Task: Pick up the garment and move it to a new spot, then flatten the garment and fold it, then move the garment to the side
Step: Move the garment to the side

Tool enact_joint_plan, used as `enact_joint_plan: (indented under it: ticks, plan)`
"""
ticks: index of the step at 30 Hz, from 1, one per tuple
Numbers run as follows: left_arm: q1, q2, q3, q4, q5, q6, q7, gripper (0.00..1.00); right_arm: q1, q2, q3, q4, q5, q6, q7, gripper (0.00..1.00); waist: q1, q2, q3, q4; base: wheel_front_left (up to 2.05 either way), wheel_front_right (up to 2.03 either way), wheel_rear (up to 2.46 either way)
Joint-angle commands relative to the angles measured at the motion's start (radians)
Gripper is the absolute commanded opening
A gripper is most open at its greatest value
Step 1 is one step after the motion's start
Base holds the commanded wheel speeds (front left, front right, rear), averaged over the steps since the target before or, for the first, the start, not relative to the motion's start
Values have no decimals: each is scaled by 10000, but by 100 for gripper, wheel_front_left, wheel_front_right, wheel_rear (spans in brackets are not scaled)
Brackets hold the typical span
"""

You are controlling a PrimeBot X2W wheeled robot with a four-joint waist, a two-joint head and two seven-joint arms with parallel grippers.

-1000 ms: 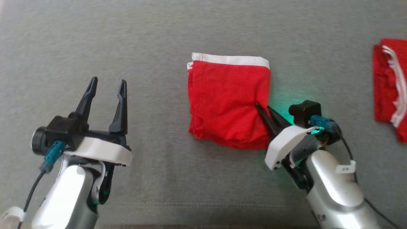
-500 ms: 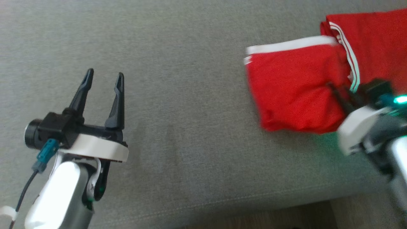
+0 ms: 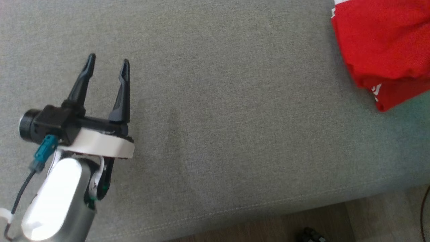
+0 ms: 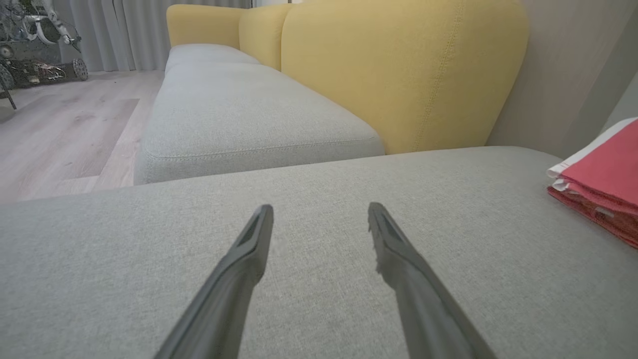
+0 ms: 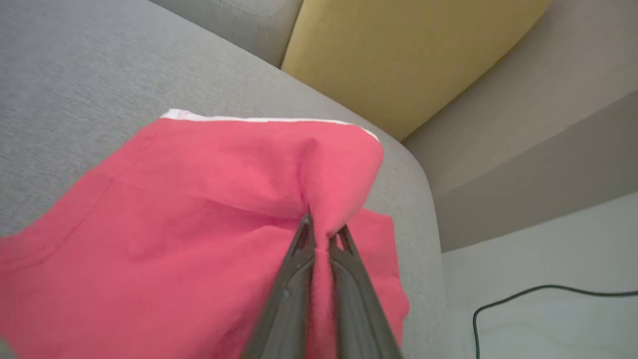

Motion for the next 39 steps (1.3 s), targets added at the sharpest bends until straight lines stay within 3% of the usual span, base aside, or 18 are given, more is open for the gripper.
enact_joint_plan:
  ticks: [1,7,8,9,10,21,29,30,33,39]
  plan:
    - [-342,285,331,-295,106,-43,8,100,-22,-361,-155,74,125,-9,-77,0,-2,0,24,21,0,0,0]
    - [-415,298,354,-303,65,-41,-15,100,-246,114,-346,1498,418,-9,-716,0,-2,0,158,84,0,0,0]
    - [-422,308,357,-306,63,-39,-17,100,-282,196,-393,1715,390,-9,-837,19,-2,0,180,91,0,0,0]
    - [-429,318,359,-307,62,-36,-19,100,-319,327,-458,1897,417,-9,-994,46,-2,0,194,93,0,0,0]
    - [-436,325,365,-308,58,-31,-21,100,-357,448,-569,2085,403,-9,-1148,100,-2,0,205,89,0,0,0]
    - [-72,390,466,-80,-122,52,-55,100,-100,1940,-1966,3082,43,-9,-2445,100,-2,0,-504,-141,0,0,0]
    - [549,377,505,-24,-311,222,-50,100,1265,3811,-2865,683,-62,-9,-3130,100,-2,0,-1407,-88,0,0,0]
    - [549,377,505,-24,-311,222,-50,100,1265,3811,-2865,683,-62,-9,-3130,100,-2,0,-1407,-88,0,0,0]
    - [803,370,548,-64,-398,328,-47,100,2030,4645,-2785,-756,-292,-9,-3228,100,-2,0,-1729,146,0,0,0]
    - [1038,363,625,-64,-493,410,-65,100,2639,5668,-2278,-1987,-694,-9,-3178,100,-2,0,-2064,568,0,0,0]
